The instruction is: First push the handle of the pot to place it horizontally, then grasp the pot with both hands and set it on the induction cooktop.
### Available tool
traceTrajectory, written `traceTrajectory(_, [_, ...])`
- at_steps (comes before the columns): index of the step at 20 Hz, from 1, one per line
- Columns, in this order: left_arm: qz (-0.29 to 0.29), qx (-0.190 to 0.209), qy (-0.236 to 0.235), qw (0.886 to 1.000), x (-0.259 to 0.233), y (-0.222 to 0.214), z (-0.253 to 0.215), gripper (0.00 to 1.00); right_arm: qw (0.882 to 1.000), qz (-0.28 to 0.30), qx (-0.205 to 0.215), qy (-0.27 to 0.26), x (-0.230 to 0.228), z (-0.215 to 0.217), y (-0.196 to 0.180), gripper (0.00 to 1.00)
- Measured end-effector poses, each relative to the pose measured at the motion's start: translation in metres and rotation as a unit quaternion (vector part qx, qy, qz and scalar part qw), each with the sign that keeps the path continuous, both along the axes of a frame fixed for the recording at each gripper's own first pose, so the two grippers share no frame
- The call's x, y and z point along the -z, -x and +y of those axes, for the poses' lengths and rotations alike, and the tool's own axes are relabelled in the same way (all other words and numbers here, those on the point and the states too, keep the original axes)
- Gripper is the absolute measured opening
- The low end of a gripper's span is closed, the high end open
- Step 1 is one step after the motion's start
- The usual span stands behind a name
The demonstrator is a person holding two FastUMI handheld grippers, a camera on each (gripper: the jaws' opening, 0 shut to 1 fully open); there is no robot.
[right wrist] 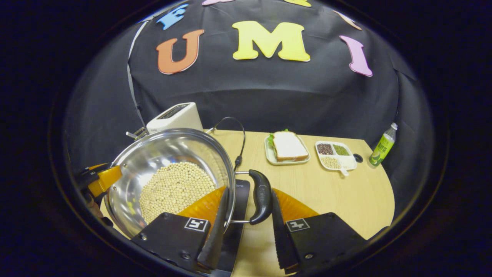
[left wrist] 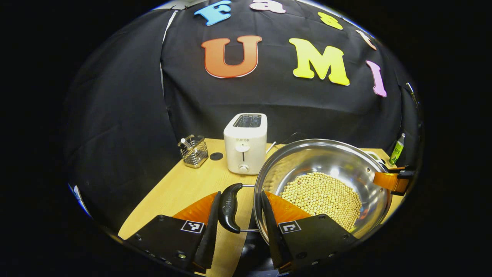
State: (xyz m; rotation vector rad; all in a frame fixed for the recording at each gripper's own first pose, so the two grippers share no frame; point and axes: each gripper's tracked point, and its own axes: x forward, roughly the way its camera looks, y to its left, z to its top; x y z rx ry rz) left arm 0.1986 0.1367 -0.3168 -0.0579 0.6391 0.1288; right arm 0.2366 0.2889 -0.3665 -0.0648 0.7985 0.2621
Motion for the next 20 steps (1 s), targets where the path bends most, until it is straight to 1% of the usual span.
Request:
traceTrajectory(7, [0.023, 0.005, 0.011, 1.000, 0.032, 0.006, -0.002, 0.56, 1.000, 0.019, 0.003, 0.013, 0.029, -0.002, 0.006, 0.59])
traceTrajectory(8, [0.020, 0.006, 0.010, 1.000, 0.032, 0.008, -0.002, 0.55, 1.000, 0.025, 0.003, 0.012, 0.034, -0.002, 0.008, 0.59])
traceTrajectory(9, [0.007, 0.012, 0.000, 1.000, 0.030, 0.002, -0.001, 0.56, 1.000, 0.017, 0.008, 0.001, 0.038, -0.001, 0.005, 0.59])
traceTrajectory(10, [0.018, 0.013, -0.004, 1.000, 0.034, 0.008, -0.001, 0.55, 1.000, 0.019, 0.007, -0.004, 0.034, -0.002, 0.005, 0.59])
traceTrajectory(17, [0.008, 0.012, 0.000, 1.000, 0.032, 0.008, 0.000, 0.56, 1.000, 0.010, 0.011, -0.016, 0.035, -0.002, 0.004, 0.59])
traceTrajectory(18, [0.009, 0.013, 0.002, 1.000, 0.032, 0.007, 0.000, 0.47, 1.000, 0.011, 0.012, -0.020, 0.036, -0.001, 0.003, 0.60])
traceTrajectory(19, [0.011, 0.011, 0.005, 1.000, 0.032, 0.007, -0.001, 0.58, 1.000, 0.009, 0.014, -0.025, 0.036, -0.002, 0.003, 0.60])
traceTrajectory(20, [0.011, 0.009, 0.004, 1.000, 0.032, 0.008, -0.001, 0.61, 0.999, 0.005, 0.012, -0.031, 0.035, -0.002, 0.002, 0.63])
